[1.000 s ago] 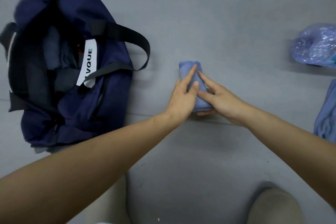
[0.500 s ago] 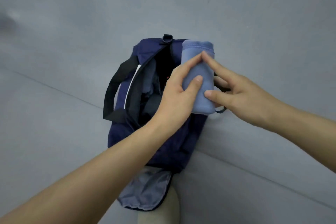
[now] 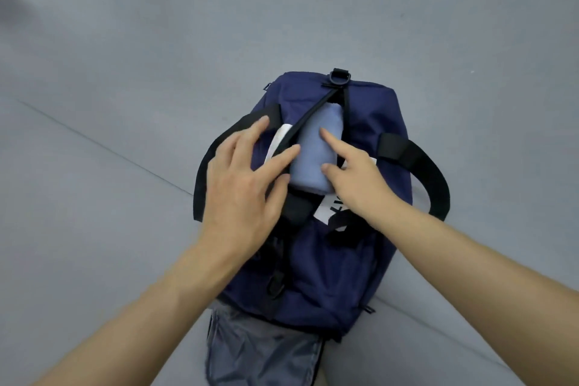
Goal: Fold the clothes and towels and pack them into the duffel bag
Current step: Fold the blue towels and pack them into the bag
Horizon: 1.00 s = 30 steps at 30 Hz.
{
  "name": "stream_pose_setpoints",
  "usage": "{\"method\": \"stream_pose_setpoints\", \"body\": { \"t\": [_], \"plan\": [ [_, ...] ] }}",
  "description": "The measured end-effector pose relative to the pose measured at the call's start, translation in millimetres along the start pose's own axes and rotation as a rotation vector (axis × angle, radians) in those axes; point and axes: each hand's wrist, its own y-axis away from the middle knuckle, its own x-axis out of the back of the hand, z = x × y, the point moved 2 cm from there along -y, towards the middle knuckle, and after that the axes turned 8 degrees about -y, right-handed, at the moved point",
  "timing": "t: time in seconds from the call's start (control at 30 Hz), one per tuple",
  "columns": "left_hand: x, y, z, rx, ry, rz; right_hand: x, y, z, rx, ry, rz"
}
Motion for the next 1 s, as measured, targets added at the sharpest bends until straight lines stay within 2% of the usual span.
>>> {"method": "stream_pose_setpoints", "body": {
  "t": [0.1, 0.23, 0.43, 0.67, 0.8, 0.87, 1.0],
  "plan": [
    [-13, 6, -16, 0.076, -0.046, -0.197, -9, -22, 7, -0.016, 0.070, -0.007],
    [-16, 6, -20, 0.100, -0.017, -0.243, -16, -29, 14, -0.023, 0.151, -0.037],
    [-9, 1, -18, 0.069, -0.028, -0.227, -14, -33, 17, 0.012, 0.206, -0.064],
    [10, -5, -13, 0.042, 0.001, -0.185, -21, -30, 6, 0.055, 0.595, -0.014],
    [11, -1, -15, 0.061, -0.011, -0.199, -19, -24, 1, 0.206, 0.857, 0.043],
    [11, 0, -13, 0.056, -0.013, -0.193, -22, -21, 8, 0.249, 0.926, 0.006],
    [10, -1, -9, 0.055, -0.020, -0.198, -28, -25, 20, 0.205, 0.955, 0.004]
  ]
}}
